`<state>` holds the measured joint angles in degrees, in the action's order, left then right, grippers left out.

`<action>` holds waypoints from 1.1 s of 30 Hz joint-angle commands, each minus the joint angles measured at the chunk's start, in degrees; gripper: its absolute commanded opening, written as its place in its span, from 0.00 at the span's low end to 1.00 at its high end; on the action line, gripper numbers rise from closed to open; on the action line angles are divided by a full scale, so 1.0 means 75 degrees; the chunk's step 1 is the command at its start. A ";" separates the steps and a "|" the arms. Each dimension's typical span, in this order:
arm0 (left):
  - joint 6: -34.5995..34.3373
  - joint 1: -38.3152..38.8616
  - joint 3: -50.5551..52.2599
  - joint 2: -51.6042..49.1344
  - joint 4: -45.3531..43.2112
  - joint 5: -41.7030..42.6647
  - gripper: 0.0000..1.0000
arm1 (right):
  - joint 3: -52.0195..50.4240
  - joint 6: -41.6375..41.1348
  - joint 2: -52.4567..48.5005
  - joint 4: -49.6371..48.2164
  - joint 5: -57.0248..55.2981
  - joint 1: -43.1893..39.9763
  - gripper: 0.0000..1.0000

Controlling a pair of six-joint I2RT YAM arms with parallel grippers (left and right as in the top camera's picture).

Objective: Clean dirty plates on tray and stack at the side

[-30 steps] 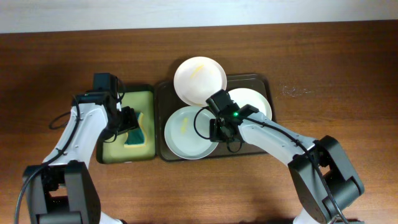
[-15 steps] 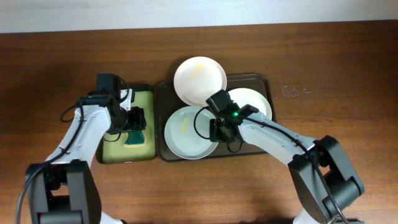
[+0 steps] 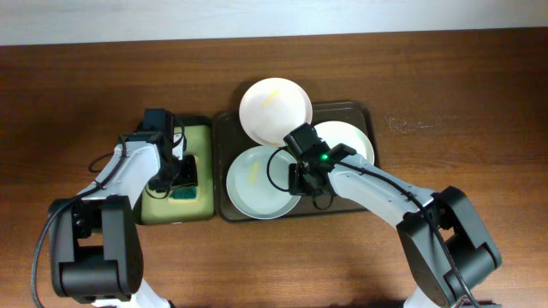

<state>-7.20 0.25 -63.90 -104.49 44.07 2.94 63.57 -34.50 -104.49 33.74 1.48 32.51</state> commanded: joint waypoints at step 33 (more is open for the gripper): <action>0.0050 0.0152 -0.2343 0.2579 0.0682 -0.1370 0.00 | -0.0050 -0.0035 -0.0119 -0.0017 -0.0122 0.0064 0.04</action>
<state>-6.04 1.17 -80.38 -86.65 50.09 -6.28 63.55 -34.54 -104.49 33.69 1.34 32.51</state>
